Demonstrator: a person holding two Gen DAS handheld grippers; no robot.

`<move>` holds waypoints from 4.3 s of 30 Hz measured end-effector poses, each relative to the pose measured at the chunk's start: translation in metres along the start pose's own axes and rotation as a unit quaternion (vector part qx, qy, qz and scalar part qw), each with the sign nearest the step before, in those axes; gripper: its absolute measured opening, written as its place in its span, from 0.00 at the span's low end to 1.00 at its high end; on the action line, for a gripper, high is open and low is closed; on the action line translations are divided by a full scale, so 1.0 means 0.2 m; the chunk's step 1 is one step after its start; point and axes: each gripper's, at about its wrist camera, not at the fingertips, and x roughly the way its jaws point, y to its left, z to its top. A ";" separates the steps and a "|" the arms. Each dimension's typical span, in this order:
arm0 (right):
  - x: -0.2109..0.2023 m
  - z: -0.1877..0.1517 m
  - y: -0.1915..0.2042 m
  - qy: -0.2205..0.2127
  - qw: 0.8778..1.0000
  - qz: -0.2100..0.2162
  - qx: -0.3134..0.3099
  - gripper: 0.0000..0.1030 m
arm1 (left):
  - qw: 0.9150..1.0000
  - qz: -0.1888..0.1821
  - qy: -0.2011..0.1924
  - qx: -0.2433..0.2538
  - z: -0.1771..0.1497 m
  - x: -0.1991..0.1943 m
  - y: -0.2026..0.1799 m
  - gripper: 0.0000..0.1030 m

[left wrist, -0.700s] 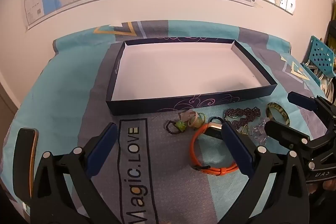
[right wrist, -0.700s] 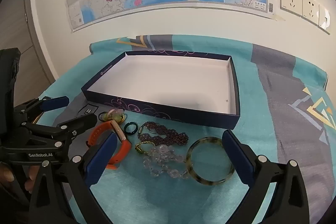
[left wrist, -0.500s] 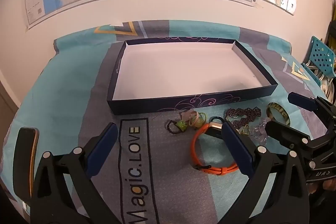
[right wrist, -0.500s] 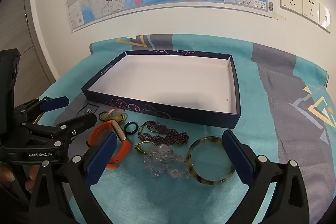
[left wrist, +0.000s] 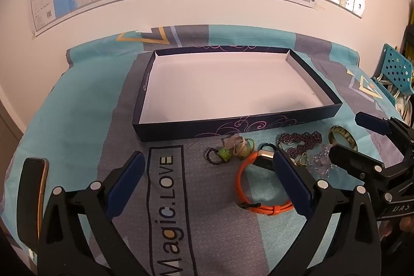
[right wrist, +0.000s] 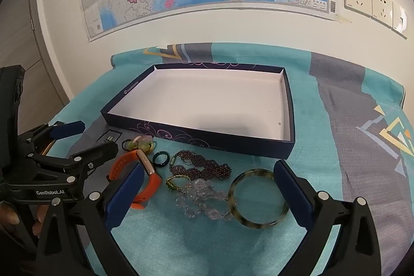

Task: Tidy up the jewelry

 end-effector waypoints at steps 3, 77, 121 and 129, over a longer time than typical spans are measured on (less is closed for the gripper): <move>0.00 0.00 0.00 0.000 1.000 0.000 0.001 0.94 | 1.000 0.000 0.001 0.000 0.00 0.00 -0.01 0.94; 0.01 0.00 -0.05 0.012 1.000 0.009 0.010 0.94 | 0.999 -0.018 0.038 0.005 -0.05 0.11 -0.05 0.94; 0.10 -0.03 -0.37 0.093 0.996 -0.008 0.004 0.07 | 0.990 -0.075 0.077 0.087 -0.07 0.18 -0.12 0.21; 0.05 -0.02 -0.39 0.073 0.997 0.018 0.025 0.05 | 0.991 -0.090 0.071 0.065 -0.06 0.13 -0.08 0.07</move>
